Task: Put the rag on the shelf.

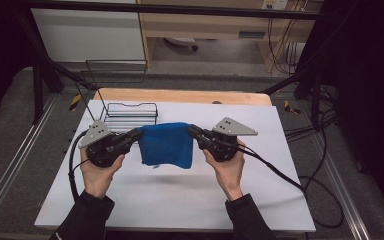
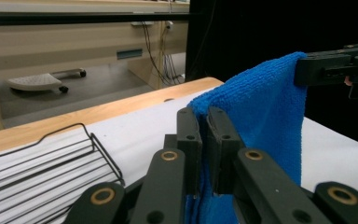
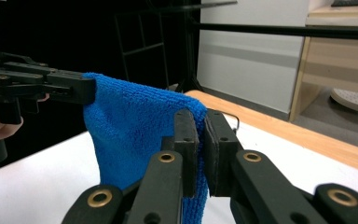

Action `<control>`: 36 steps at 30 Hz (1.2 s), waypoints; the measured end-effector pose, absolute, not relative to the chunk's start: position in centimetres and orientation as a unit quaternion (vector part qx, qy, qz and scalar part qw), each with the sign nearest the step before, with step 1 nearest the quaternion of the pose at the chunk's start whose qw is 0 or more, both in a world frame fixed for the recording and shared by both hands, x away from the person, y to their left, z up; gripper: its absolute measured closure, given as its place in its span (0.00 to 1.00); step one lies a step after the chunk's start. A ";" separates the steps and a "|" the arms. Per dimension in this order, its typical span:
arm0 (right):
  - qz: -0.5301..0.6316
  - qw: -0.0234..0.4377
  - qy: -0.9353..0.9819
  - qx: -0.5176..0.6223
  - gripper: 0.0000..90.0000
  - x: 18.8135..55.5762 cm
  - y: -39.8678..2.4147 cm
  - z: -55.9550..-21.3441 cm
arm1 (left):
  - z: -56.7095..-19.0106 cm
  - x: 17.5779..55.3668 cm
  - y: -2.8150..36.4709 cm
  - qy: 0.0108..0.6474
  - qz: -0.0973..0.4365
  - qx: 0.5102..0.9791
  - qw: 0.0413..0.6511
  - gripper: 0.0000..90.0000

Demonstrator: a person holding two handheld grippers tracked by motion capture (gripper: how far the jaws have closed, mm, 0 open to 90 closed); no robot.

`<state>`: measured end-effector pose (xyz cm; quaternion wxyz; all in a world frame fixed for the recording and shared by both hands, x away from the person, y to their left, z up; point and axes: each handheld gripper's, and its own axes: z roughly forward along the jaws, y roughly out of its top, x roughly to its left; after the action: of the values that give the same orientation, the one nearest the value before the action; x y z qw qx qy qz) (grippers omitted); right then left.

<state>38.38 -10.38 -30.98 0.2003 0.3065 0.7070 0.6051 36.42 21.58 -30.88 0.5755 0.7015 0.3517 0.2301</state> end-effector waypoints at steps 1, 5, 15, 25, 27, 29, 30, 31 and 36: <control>0.607 0.201 0.706 0.305 0.95 38.5 -10.1 -30.9 | -30.7 36.4 21.9 0.353 0.230 0.697 0.579 0.94; 0.612 0.202 0.704 0.300 0.95 38.7 -9.0 -30.4 | -30.1 36.6 22.9 0.358 0.238 0.688 0.585 0.94; 0.623 0.211 0.698 0.284 0.95 39.5 -6.0 -28.5 | -28.9 37.0 25.5 0.369 0.261 0.666 0.593 0.94; 0.634 0.218 0.690 0.272 0.95 40.5 -2.9 -26.9 | -27.2 37.4 28.1 0.378 0.288 0.643 0.601 0.94; 0.635 0.220 0.690 0.269 0.95 40.7 -2.3 -26.7 | -26.7 37.4 28.5 0.380 0.293 0.638 0.602 0.94; 0.637 0.222 0.688 0.266 0.95 40.9 -1.8 -26.5 | -26.4 37.5 28.9 0.379 0.297 0.635 0.604 0.94; 0.638 0.220 0.689 0.265 0.95 41.0 -1.6 -26.4 | -26.3 37.5 29.1 0.379 0.298 0.633 0.605 0.94; 0.639 0.221 0.688 0.264 0.95 41.1 -1.4 -26.3 | -26.1 37.6 29.3 0.380 0.300 0.631 0.606 0.94; 0.645 0.221 0.683 0.261 0.95 41.7 -0.6 -25.6 | -25.5 37.9 30.0 0.381 0.304 0.623 0.612 0.94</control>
<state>41.70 -0.60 -25.59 0.2209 0.2610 0.6831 0.6454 37.91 30.00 -25.49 0.6118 0.6227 0.3814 0.3042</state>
